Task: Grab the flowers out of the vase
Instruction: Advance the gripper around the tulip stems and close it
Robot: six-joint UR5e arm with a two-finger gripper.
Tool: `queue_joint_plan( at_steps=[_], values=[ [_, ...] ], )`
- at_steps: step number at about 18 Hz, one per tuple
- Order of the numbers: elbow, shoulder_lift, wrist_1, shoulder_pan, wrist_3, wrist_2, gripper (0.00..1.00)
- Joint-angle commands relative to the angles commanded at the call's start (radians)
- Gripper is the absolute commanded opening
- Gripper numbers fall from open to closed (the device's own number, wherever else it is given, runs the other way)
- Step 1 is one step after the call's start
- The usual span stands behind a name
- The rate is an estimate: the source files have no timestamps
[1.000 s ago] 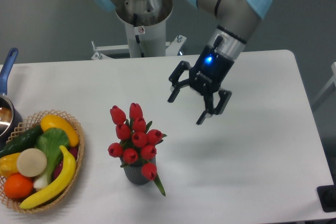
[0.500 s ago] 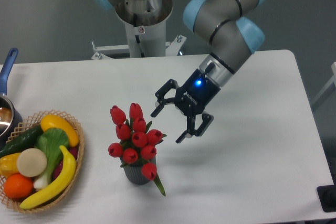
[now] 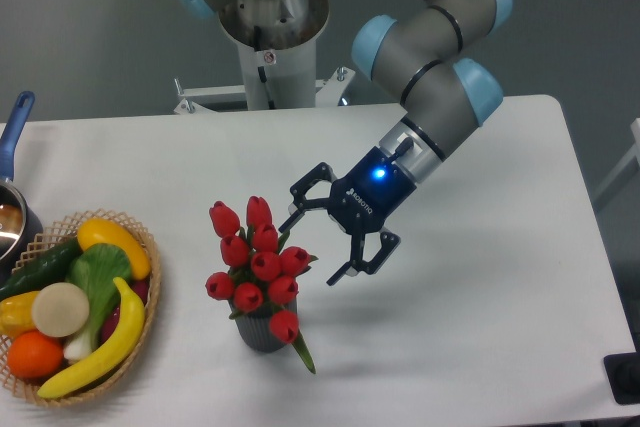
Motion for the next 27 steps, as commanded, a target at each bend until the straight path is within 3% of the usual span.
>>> queue_joint_plan(
  at_steps=[8, 12, 27],
  values=[
    [-0.003, -0.005, 0.038, -0.035, 0.003, 0.002, 1.00],
    [0.006, -0.041, 0.069, -0.052, 0.002, 0.002, 1.00],
    [0.029, -0.063, 0.074, -0.095, 0.002, -0.008, 0.97]
  ],
)
